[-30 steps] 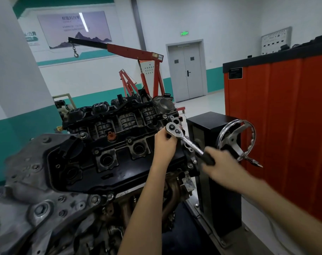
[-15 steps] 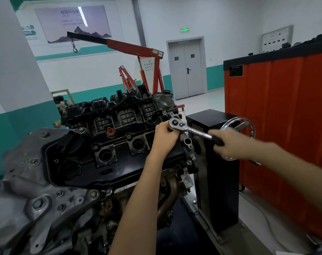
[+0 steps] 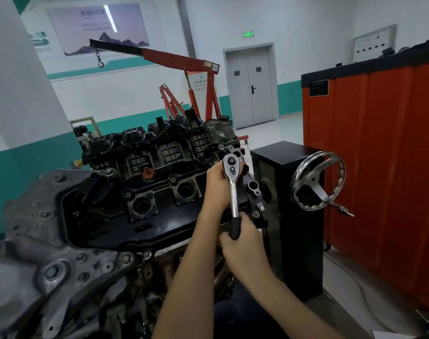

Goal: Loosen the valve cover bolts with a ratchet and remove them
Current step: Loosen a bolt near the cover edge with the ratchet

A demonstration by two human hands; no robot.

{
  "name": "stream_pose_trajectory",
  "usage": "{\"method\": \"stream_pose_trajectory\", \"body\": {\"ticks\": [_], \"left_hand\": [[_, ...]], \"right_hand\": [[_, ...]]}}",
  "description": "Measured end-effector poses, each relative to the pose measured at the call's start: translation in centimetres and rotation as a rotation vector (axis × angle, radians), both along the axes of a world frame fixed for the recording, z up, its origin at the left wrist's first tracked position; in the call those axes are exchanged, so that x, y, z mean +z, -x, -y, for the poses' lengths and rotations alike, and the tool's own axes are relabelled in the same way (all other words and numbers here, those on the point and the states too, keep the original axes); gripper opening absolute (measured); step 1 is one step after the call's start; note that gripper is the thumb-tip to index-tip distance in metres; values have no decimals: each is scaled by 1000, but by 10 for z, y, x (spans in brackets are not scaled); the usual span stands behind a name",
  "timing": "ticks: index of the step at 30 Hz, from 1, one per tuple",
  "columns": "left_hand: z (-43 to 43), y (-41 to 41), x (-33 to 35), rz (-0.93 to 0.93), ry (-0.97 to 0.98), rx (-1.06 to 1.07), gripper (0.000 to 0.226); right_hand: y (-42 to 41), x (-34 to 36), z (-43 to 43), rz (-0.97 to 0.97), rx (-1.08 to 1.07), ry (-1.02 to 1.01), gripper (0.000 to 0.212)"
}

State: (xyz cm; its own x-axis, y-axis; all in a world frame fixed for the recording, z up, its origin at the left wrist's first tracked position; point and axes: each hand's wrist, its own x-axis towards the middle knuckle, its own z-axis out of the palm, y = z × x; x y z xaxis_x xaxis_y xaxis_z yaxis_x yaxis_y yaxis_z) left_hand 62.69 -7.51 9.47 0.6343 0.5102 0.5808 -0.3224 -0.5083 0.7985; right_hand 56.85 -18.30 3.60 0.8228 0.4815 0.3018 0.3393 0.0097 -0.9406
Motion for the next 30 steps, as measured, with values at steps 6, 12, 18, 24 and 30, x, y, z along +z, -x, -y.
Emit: {"method": "stream_pose_trajectory", "body": {"ticks": [6,12,18,24,30], "left_hand": [[-3,0,5,-70,-95,4,19],[-2,5,0,-23,-46,21,24],[4,3,-1,23,-51,0,51],[-7,13,11,-62,-46,-72,45],[0,10,12,-47,-99,-119,27]], "right_hand": [[-100,47,80,436,162,535,25],[-130,72,82,763,-8,750,13],[-27,-3,31,103,57,169,9],[-53,16,46,257,142,316,12],[-147,98,81,806,102,841,24]]}}
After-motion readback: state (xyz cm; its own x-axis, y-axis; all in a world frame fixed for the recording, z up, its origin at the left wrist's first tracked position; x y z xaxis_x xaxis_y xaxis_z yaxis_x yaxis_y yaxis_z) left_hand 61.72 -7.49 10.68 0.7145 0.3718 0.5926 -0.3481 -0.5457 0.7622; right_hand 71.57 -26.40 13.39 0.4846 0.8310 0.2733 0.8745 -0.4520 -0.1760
